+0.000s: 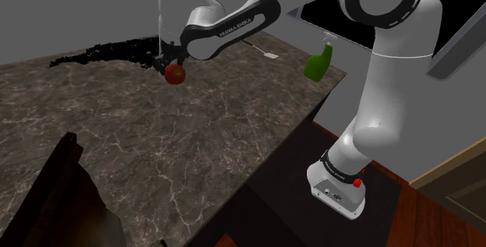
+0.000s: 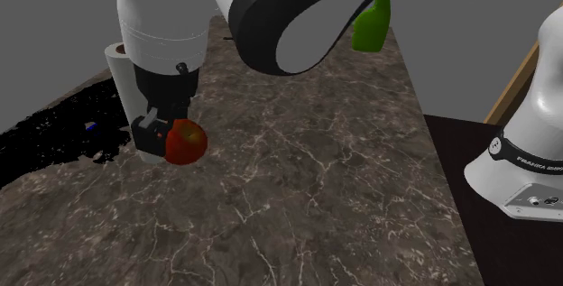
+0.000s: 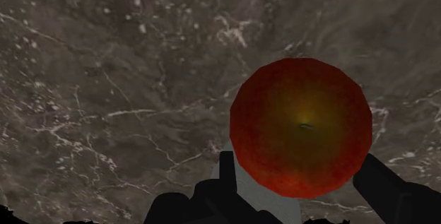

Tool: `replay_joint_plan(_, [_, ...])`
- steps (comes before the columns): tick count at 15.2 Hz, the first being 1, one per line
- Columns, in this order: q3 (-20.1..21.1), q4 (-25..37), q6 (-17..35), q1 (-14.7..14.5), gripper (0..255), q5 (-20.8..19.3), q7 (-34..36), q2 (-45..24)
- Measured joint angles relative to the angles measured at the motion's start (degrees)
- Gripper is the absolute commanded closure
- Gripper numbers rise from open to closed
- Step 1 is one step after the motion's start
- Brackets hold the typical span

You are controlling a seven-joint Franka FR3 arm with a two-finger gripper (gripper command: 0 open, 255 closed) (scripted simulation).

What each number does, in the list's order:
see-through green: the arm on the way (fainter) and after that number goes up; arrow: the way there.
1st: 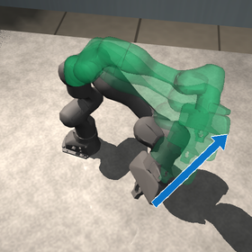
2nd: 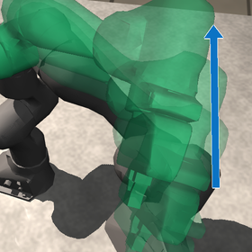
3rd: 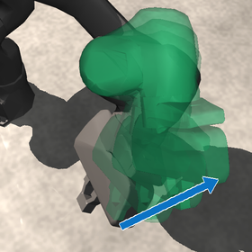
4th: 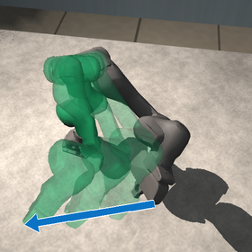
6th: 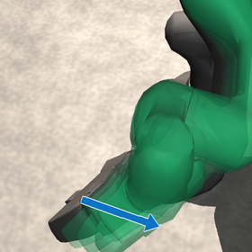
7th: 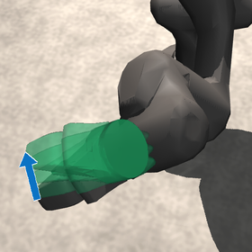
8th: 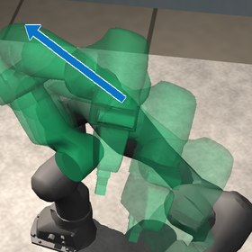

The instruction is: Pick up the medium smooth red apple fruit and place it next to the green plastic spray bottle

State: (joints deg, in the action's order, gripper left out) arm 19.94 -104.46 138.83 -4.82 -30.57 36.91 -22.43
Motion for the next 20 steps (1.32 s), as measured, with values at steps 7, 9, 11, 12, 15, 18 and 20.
replay_joint_plan(7, [1.15, 1.65, -3.74, 0.69, 255, 2.58, -2.50, 2.52])
replay_joint_plan(9, [1.42, 2.50, -4.97, 0.76, 255, 3.21, -3.14, 2.99])
replay_joint_plan(11, [1.72, 3.33, -6.31, 0.92, 255, 3.97, -3.92, 3.64])
replay_joint_plan(12, [1.83, 3.72, -6.89, 0.99, 255, 4.28, -4.27, 3.91])
replay_joint_plan(15, [2.19, 4.55, -8.58, 1.18, 255, 5.23, -5.18, 4.94])
replay_joint_plan(18, [2.47, 5.94, -10.41, 1.21, 255, 5.98, -5.98, 5.51])
replay_joint_plan(20, [2.63, 6.95, -11.67, 1.29, 255, 6.50, -6.61, 5.87])
